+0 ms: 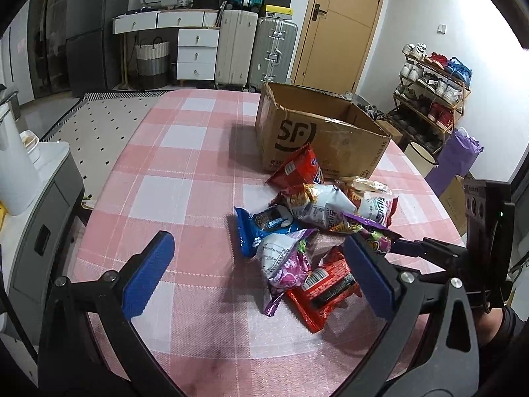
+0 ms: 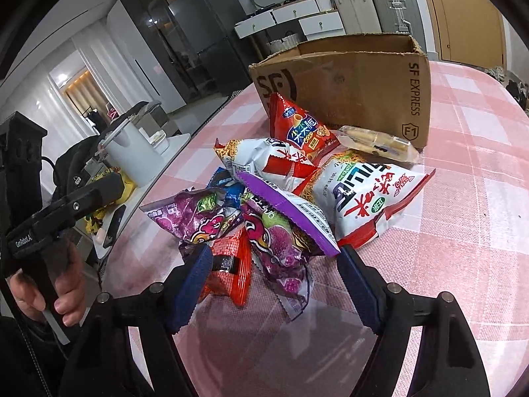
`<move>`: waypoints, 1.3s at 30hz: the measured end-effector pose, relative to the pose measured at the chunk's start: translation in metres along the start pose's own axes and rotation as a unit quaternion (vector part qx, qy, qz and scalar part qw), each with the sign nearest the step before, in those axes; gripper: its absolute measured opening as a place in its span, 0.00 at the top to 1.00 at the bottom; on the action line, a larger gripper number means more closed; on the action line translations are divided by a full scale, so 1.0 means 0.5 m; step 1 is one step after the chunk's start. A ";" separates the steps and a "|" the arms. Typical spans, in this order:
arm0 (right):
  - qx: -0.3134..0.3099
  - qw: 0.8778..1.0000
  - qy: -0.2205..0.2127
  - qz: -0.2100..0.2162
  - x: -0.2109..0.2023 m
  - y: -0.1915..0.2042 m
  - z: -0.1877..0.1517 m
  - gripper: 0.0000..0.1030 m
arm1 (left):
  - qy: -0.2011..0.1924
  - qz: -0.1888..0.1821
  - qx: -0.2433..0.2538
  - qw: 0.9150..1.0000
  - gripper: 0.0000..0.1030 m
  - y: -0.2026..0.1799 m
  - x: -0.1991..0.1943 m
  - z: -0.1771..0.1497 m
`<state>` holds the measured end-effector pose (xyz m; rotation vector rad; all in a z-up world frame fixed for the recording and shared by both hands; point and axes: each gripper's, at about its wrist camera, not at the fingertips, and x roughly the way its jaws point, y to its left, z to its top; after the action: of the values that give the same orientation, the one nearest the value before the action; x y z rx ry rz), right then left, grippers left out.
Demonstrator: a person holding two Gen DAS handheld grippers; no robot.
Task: Organize snacks
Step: 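Grasp the purple candy bag with the right gripper while the left gripper grasps the white chip bag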
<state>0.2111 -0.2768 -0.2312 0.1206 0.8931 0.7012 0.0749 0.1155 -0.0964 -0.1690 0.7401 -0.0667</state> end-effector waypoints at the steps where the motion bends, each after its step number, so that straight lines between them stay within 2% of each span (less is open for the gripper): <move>1: 0.001 1.000 0.002 0.001 0.004 -0.001 0.001 0.27 | 0.001 -0.001 -0.001 1.000 0.01 0.001 0.004 0.000; 5: 0.019 1.000 0.012 0.005 0.025 -0.012 0.004 0.35 | 0.006 -0.001 -0.002 1.000 0.01 0.004 0.008 -0.006; 12: 0.048 0.998 0.017 0.021 0.046 -0.030 0.017 0.39 | 0.013 -0.001 -0.009 1.000 0.01 0.016 0.016 -0.013; 14: 0.071 0.996 0.029 0.040 0.061 -0.045 0.018 0.57 | 0.017 0.000 -0.010 1.000 0.01 0.018 0.021 -0.015; 16: 0.093 0.993 0.027 0.062 0.066 -0.056 0.016 0.59 | 0.022 0.001 -0.012 1.000 0.01 0.019 0.026 -0.017; 20: 0.083 0.994 0.010 0.066 0.051 -0.054 0.018 0.70 | 0.023 0.002 -0.013 1.000 0.01 0.021 0.025 -0.021; 31: 0.071 0.996 -0.014 0.054 0.007 -0.043 0.008 0.71 | 0.041 -0.003 -0.014 0.999 0.01 0.016 0.040 -0.026; 39: 0.071 0.996 -0.039 0.046 -0.036 -0.049 0.004 0.71 | 0.073 -0.020 -0.037 0.996 0.01 0.016 0.076 -0.043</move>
<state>0.2175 -0.3063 -0.2273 0.3157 0.8652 0.7134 0.0885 0.1160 -0.1385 -0.2512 0.8856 -0.0911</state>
